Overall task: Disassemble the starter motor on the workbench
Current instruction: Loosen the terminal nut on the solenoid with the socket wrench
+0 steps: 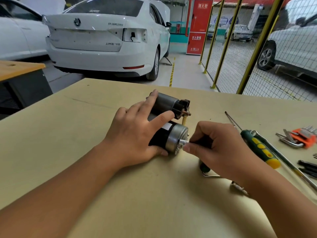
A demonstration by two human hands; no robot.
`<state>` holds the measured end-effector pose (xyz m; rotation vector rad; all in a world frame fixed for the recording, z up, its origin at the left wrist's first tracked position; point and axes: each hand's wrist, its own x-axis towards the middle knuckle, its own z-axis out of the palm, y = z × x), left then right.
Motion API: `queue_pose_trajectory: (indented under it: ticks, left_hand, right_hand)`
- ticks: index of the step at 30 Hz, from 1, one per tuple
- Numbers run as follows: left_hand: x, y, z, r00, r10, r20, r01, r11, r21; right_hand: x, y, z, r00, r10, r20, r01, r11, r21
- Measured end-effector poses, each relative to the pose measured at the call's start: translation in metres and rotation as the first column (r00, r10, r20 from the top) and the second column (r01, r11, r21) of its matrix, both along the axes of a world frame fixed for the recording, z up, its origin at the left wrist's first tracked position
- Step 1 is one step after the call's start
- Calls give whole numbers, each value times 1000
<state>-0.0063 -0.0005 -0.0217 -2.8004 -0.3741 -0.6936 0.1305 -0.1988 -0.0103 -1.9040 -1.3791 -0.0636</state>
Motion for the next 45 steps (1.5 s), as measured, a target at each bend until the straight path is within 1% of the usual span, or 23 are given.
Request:
queue_pose_trajectory:
  ticks: [3,5,7,9,12,16,18,22,25,28,30,31,32,33,34,35,36,37,39,41,45]
  left_hand:
    - [5,-2,2,998,58,27,-58,998,6]
    - [8,-2,5,994,104,41,-103,994,-27]
    - [10,-2,6,990,132,42,-129,990,-58]
    - [11,0,7,990,133,50,-128,987,-94]
    - [10,5,8,990,118,75,-102,976,-193]
    - [9,8,8,992,71,106,-32,942,-333]
    - [9,9,7,992,58,113,-14,934,-356]
    - [9,8,4,989,67,130,-19,939,-342]
    - [9,7,2,985,67,157,-13,947,-321]
    - [8,5,1,987,68,147,-18,950,-313]
    - [9,2,3,984,95,147,-46,950,-309]
    - [10,-1,4,981,106,165,-58,961,-270]
    - [10,-5,4,976,85,200,-45,979,-197]
    - [11,-10,2,969,14,248,13,994,-104]
    - [14,-17,-1,951,-97,293,108,994,-19]
    - [18,-25,-4,920,-218,326,222,975,26]
    - [22,-34,-7,884,-317,344,325,945,37]
    - [27,-41,-9,856,-381,350,393,919,41]
    - [38,-49,-13,834,-429,346,445,895,36]
    - [44,-48,-14,829,-430,358,464,886,-10]
    - [49,-40,-15,842,-402,361,464,880,-103]
  right_hand:
    - [3,-1,6,998,-39,50,44,995,-87]
    - [4,0,8,993,-38,116,58,984,-169]
    - [5,2,8,989,-36,141,69,969,-236]
    - [6,1,10,989,-43,142,84,953,-291]
    - [10,-1,10,986,-41,163,95,935,-340]
    - [11,1,3,990,-19,140,58,958,-281]
    - [12,2,0,989,-21,147,61,960,-275]
    - [15,3,-4,994,-42,102,69,958,-280]
    - [13,4,-5,989,-72,125,102,962,-254]
    - [12,5,-6,983,-111,148,146,957,-253]
    - [11,5,-6,982,-129,139,160,958,-238]
    - [12,5,-6,983,-135,121,160,961,-227]
    - [12,5,-6,986,-134,104,154,963,-222]
    - [12,5,-6,987,-125,101,145,963,-226]
    - [13,5,-6,987,-115,111,138,963,-230]
    - [14,6,-6,987,-108,116,132,966,-223]
    - [15,6,-6,989,-99,107,119,972,-204]
    - [16,6,-8,992,-89,92,104,978,-183]
    - [19,5,-9,996,-73,48,80,982,-172]
    - [20,4,-6,999,-47,-14,44,980,-192]
    - [21,3,0,965,-19,-261,-23,987,-157]
